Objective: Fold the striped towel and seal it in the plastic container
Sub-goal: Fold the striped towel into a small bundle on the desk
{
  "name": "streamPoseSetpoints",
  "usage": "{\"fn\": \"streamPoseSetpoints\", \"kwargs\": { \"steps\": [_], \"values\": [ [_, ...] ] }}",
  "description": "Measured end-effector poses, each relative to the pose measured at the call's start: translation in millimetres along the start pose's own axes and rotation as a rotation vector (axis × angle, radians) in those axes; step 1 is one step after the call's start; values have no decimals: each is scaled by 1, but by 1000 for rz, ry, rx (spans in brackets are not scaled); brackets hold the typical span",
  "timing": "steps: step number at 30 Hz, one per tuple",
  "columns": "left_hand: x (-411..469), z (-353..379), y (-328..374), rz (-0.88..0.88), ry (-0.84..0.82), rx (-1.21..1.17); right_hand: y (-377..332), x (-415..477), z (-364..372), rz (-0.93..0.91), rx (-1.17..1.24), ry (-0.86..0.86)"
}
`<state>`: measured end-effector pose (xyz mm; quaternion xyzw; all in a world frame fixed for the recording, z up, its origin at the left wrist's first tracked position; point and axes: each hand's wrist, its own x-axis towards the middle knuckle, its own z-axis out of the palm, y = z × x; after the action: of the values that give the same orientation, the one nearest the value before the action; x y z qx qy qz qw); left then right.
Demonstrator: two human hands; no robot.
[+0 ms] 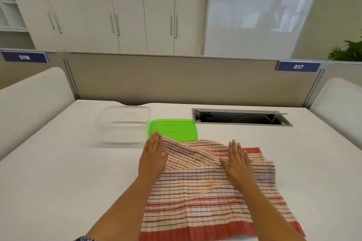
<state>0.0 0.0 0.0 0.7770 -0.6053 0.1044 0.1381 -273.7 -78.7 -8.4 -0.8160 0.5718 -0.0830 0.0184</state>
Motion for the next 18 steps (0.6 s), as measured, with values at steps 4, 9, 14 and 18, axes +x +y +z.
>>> {"fn": "streamPoseSetpoints", "kwargs": {
  "steps": [4, 9, 14, 18],
  "values": [
    [-21, 13, -2, -66, -69, -54, 2, -12, 14, 30, 33, -8],
    [-34, 30, -3, -70, -124, -131, 4, -14, 27, 84, 58, -72],
    [-36, 24, 1, -132, -222, -216, 4, -14, 29, 105, 65, -63],
    [-38, 24, 3, -170, -206, -254, 0, -16, 25, 111, 68, -48]
  ]
}}
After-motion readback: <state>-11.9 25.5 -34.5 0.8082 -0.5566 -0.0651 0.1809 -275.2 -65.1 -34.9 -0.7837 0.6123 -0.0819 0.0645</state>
